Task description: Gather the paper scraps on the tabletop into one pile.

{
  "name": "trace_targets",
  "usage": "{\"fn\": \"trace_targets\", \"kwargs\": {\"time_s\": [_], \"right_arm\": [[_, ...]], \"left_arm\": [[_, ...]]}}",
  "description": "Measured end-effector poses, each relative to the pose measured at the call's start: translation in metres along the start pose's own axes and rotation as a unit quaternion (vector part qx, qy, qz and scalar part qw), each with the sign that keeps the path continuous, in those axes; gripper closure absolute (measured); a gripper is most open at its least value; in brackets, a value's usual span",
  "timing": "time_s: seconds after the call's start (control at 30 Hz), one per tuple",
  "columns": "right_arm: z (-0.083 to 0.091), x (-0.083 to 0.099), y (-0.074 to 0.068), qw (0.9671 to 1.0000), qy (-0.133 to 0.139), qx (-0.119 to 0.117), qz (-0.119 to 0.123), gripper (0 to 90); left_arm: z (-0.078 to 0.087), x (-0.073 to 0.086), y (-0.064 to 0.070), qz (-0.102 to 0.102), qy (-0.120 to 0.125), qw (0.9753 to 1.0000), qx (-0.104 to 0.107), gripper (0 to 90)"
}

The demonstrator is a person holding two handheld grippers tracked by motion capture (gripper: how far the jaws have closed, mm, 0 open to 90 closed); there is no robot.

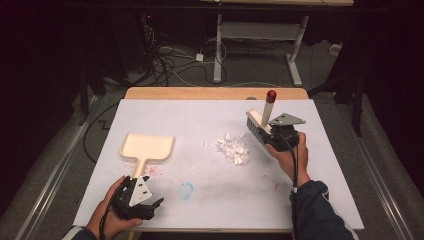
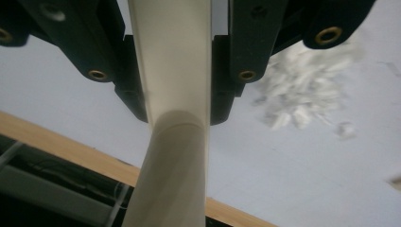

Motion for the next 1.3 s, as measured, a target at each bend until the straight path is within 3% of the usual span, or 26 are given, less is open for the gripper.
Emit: {"fn": "trace_targets", "kwargs": {"time_s": [0.13, 0.2, 0.27, 0.3, 0.33, 0.4, 0.43, 0.47, 0.6, 0.67, 0.87, 0.97, 1.03, 1.13, 1.2, 1.3], "right_arm": [[-0.023, 0.004, 0.002, 0.9993, 0.002, 0.025, 0.027, 67.4], [-0.033, 0.007, -0.001, 0.9990, -0.001, 0.022, 0.039, 67.4], [-0.039, 0.007, -0.008, 0.9983, 0.005, 0.002, 0.059, 67.4], [-0.041, 0.006, -0.021, 0.9958, 0.000, -0.027, 0.087, 67.4], [-0.041, 0.006, -0.028, 0.9942, 0.000, -0.042, 0.099, 67.3], [-0.039, 0.006, -0.034, 0.9930, 0.001, -0.049, 0.108, 67.3], [-0.035, 0.005, -0.044, 0.9909, 0.004, -0.069, 0.116, 67.4], [-0.035, 0.005, -0.044, 0.9909, 0.004, -0.069, 0.116, 67.4], [-0.023, 0.002, -0.059, 0.9857, 0.003, -0.108, 0.129, 67.4], [-0.018, 0.000, -0.061, 0.9847, 0.002, -0.103, 0.140, 67.4], [-0.009, -0.009, -0.053, 0.9871, 0.033, -0.075, 0.138, 67.4], [0.003, -0.023, -0.054, 0.9904, 0.068, -0.074, 0.095, 67.4], [0.006, -0.027, -0.056, 0.9909, 0.075, -0.074, 0.084, 67.4], [0.014, -0.037, -0.067, 0.9904, 0.093, -0.099, 0.026, 67.4], [0.016, -0.041, -0.081, 0.9877, 0.096, -0.124, -0.001, 67.3], [0.009, -0.039, -0.106, 0.9864, 0.082, -0.143, -0.006, 67.3]], "left_arm": [[-0.001, 0.000, 0.000, 0.003, 0.001, 1.0000, 0.002, 19.2], [-0.001, 0.001, -0.001, 0.005, -0.001, 1.0000, 0.002, 19.2], [-0.002, 0.001, -0.001, 0.006, -0.002, 1.0000, 0.003, 19.2], [-0.002, 0.001, -0.001, 0.006, -0.003, 1.0000, 0.004, 19.2], [-0.003, 0.001, -0.001, 0.006, -0.003, 1.0000, 0.004, 19.2], [-0.002, 0.001, -0.001, 0.004, -0.003, 1.0000, 0.004, 19.2], [-0.002, 0.001, -0.001, 0.005, -0.002, 1.0000, 0.004, 19.2], [-0.002, 0.001, -0.001, 0.004, -0.002, 1.0000, 0.003, 19.2], [-0.001, 0.001, 0.000, 0.002, -0.001, 1.0000, 0.002, 19.2], [-0.001, 0.001, 0.000, 0.002, -0.001, 1.0000, 0.002, 19.2], [-0.001, 0.000, 0.000, 0.001, -0.001, 1.0000, 0.002, 19.2], [-0.001, 0.001, 0.000, 0.001, -0.001, 1.0000, 0.002, 19.2], [-0.001, 0.000, 0.000, 0.002, -0.001, 1.0000, 0.003, 19.2], [-0.002, 0.000, 0.000, 0.002, -0.002, 1.0000, 0.003, 19.2], [-0.002, 0.000, 0.000, 0.002, -0.002, 1.0000, 0.004, 19.2], [-0.002, 0.000, 0.001, 0.002, -0.002, 1.0000, 0.005, 19.2]]}}
Point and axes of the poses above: each handheld gripper's, and its own axes: z roughly backward along the jaws, x roughly out of its underside, y roughly to its right, the point moved 4 cm from there along -z, roughly forward along the jaws, and after that the axes turned 6 degrees about y, right-handed, at the moved point
